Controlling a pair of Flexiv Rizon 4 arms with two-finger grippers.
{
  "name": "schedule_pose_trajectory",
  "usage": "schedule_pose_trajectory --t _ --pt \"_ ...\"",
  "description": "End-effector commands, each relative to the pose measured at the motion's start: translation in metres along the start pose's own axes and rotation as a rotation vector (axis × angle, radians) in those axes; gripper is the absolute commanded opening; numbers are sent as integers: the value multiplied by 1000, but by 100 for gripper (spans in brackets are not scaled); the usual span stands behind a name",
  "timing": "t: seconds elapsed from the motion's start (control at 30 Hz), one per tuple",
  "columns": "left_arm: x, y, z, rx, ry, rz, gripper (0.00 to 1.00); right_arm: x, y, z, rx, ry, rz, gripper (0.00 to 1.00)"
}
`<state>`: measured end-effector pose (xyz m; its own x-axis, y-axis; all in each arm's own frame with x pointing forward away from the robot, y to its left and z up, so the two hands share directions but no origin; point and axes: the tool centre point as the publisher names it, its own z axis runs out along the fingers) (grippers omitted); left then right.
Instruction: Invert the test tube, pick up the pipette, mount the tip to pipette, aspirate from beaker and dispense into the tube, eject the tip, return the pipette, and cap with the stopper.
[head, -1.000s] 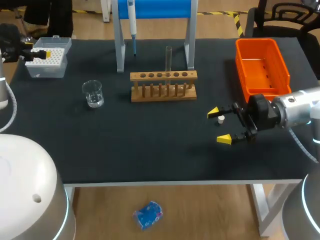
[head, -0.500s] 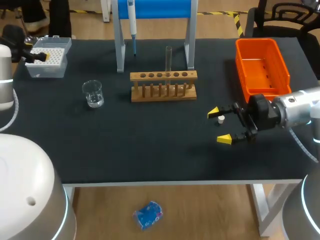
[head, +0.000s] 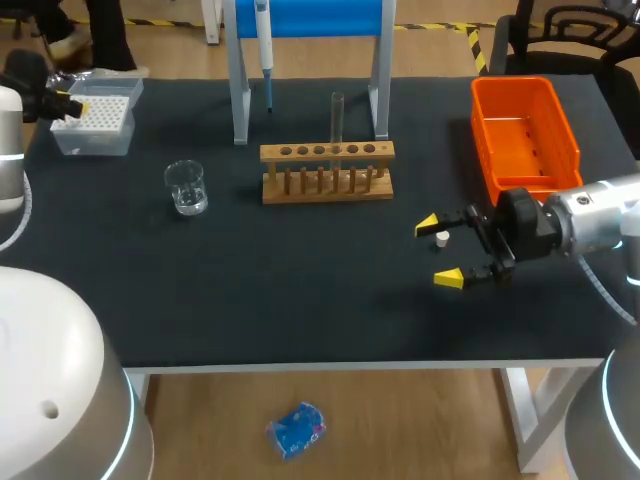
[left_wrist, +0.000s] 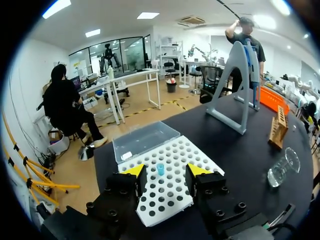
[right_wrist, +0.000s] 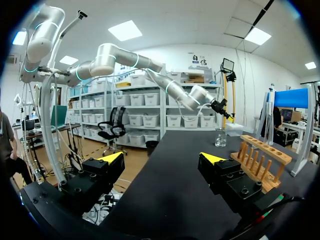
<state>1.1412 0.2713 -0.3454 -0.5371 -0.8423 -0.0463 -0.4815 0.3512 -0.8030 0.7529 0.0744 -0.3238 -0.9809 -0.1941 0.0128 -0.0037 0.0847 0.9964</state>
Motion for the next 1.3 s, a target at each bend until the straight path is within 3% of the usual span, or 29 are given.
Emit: schedule_pose_trajectory --t 0.03,0.13,0.43,0.7,1.03,1.3 --pt "-7 0 8 -2 11 0 49 0 -1 0 0 -1 0 100" --pt "-9 1 11 0 22 -2 53 0 -1 0 0 -1 0 100" --pt "-11 -1 19 -3 34 6 44 0 -1 0 0 -1 0 100" --pt "-14 -3 26 -10 43 4 43 0 -1 0 0 -1 0 100" --pt "-13 -2 30 -23 54 7 28 0 -1 0 0 -1 0 100" --pt "-15 -1 31 -31 55 10 23 0 -1 0 0 -1 0 100"
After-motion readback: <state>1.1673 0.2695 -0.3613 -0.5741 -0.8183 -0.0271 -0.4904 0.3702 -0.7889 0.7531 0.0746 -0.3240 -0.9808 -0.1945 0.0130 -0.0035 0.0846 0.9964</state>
